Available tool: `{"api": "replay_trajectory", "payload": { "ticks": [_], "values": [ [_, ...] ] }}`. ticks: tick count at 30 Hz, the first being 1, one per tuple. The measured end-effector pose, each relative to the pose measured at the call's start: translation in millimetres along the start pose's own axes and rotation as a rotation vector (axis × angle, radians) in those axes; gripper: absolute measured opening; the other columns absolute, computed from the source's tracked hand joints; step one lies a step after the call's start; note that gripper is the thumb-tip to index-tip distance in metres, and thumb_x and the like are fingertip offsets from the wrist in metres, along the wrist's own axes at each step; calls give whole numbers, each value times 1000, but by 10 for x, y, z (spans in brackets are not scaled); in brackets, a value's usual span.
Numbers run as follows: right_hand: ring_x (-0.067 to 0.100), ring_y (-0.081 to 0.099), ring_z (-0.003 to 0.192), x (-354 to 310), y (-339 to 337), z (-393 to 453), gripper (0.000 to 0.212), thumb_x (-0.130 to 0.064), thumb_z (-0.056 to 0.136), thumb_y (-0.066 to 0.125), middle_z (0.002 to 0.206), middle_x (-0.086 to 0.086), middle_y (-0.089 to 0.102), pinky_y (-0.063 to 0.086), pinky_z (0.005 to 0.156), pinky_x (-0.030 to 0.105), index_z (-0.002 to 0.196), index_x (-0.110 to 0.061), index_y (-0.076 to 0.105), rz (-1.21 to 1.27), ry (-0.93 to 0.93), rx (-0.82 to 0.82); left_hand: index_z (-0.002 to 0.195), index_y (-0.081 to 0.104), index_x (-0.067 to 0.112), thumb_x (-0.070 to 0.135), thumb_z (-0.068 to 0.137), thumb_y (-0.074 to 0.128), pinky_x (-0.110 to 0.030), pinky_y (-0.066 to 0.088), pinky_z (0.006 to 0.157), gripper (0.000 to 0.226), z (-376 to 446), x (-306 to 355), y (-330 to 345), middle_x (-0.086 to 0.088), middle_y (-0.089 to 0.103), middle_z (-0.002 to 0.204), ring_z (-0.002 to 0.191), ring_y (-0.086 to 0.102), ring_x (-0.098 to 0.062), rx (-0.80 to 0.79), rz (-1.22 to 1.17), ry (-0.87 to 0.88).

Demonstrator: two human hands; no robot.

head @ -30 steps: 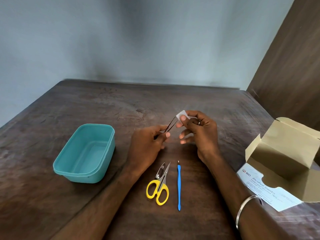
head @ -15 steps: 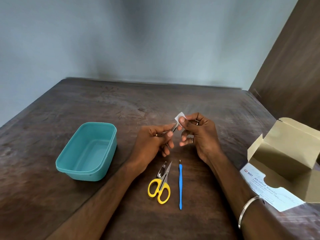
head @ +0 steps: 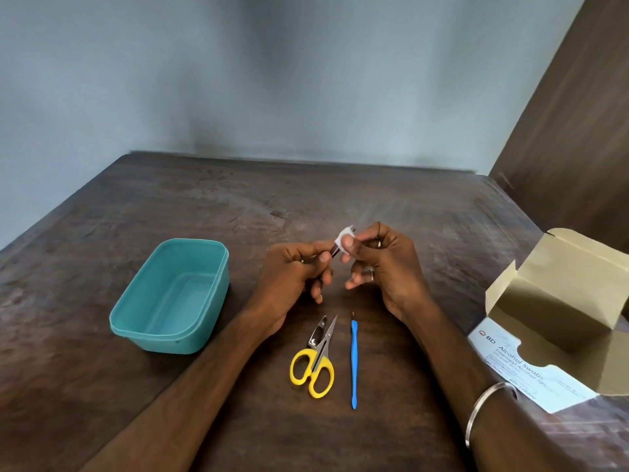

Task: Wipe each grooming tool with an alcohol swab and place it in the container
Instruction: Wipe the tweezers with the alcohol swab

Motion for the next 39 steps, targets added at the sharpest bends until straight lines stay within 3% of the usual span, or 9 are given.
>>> {"api": "replay_trajectory", "payload": {
  "ticks": [7, 16, 22, 26, 28, 31, 35, 39],
  "values": [
    [18, 53, 39, -31, -86, 11, 17, -11, 87, 71, 71, 11, 71, 55, 41, 32, 91, 0, 59, 56, -27, 68, 117, 71, 13, 3, 97, 53, -29, 48, 48, 29, 5, -29, 30, -8, 60, 64, 47, 43, -15, -36, 3, -20],
    [20, 53, 37, 68, 70, 17, 21, -10, 76, 79, 61, 12, 67, 53, 42, 34, 78, -8, 58, -39, 15, -63, 110, 72, 12, 0, 98, 50, -29, 52, 49, 28, -1, 19, 23, -13, 68, 76, 50, 53, -18, -38, -7, 1],
    [20, 54, 41, 14, 18, 46, 15, -6, 80, 78, 67, 11, 65, 55, 44, 33, 84, -8, 64, -90, -56, -39, 120, 69, 14, 0, 99, 48, -35, 61, 68, 33, 10, -17, 33, -13, 72, 98, 72, 68, -23, -55, 3, -29],
    [18, 53, 42, 11, 19, 59, 13, -7, 79, 79, 71, 14, 65, 56, 46, 36, 86, -7, 67, -127, -74, -47, 120, 70, 12, 0, 96, 54, -31, 60, 70, 31, 32, 1, -15, -4, 72, 116, 98, 70, -20, -22, 45, -10],
    [19, 53, 43, 7, 24, 58, 18, -6, 79, 80, 73, 18, 63, 56, 46, 35, 91, -1, 67, -170, -78, -52, 117, 72, 14, 7, 96, 58, -32, 60, 71, 27, 33, 20, -24, -1, 73, 114, 97, 69, -17, -16, 83, -2],
    [21, 54, 43, -22, 51, 53, 22, -2, 79, 79, 72, 22, 62, 53, 44, 33, 94, 4, 66, -251, -105, -63, 107, 75, 18, 20, 94, 62, -31, 60, 72, 19, 20, 78, -59, -9, 76, 96, 84, 71, -18, 28, 121, 26],
    [32, 56, 47, -31, 131, 45, 26, -6, 76, 83, 72, 19, 68, 52, 48, 37, 97, -5, 68, -391, -155, -113, 108, 73, 13, 24, 91, 66, -29, 62, 67, 22, 11, 75, -145, -8, 77, 92, 79, 75, -25, 118, 108, 6],
    [35, 63, 53, -1, 190, 35, 34, -14, 73, 86, 74, 9, 71, 55, 54, 42, 101, -20, 69, -528, -174, -169, 112, 72, 11, 16, 89, 69, -34, 63, 65, 24, -8, 76, -197, -9, 76, 93, 76, 76, -21, 193, 99, 11]
  ]
}}
Point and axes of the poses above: each hand's wrist, its own z-axis towards the middle knuckle, its own y-axis out of the palm, x = y × z, the point moved 10 cm from there along z, towards the middle knuckle
